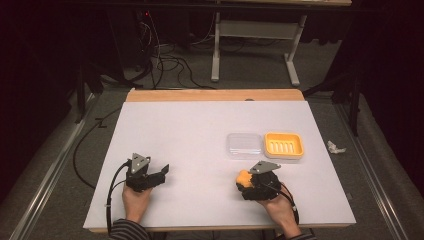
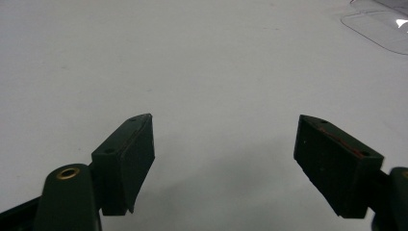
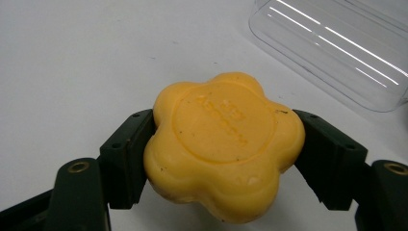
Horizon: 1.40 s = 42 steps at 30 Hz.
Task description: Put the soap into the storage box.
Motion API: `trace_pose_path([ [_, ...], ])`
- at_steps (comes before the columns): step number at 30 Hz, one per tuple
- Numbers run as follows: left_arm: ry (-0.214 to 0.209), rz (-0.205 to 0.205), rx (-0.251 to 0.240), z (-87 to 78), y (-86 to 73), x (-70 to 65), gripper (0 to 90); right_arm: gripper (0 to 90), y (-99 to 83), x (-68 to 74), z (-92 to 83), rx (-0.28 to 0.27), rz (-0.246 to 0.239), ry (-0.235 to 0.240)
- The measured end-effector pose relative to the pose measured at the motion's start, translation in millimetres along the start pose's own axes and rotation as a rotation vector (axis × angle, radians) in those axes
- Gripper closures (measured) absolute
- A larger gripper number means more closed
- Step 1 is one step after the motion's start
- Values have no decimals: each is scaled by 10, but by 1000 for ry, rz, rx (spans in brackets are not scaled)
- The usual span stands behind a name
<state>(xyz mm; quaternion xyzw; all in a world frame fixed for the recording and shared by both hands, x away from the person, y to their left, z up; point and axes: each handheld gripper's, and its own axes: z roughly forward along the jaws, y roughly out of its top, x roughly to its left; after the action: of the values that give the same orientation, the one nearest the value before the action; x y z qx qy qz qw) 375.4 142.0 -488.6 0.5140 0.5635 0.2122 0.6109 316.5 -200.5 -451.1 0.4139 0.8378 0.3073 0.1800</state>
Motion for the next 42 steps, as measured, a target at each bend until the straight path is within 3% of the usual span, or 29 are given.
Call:
trace_pose_path([
  [12,1,0,1,2,-1,0,226,276,15,-82,-109,-9,1,25],
  [23,2,-1,2,3,-1,0,227,275,18,-247,-245,-61,51,42],
  [34,2,-6,1,6,1,0,227,275,24,-449,-317,-89,98,26],
  [42,0,-1,1,1,0,1,227,276,56,-499,-342,-88,97,4],
])
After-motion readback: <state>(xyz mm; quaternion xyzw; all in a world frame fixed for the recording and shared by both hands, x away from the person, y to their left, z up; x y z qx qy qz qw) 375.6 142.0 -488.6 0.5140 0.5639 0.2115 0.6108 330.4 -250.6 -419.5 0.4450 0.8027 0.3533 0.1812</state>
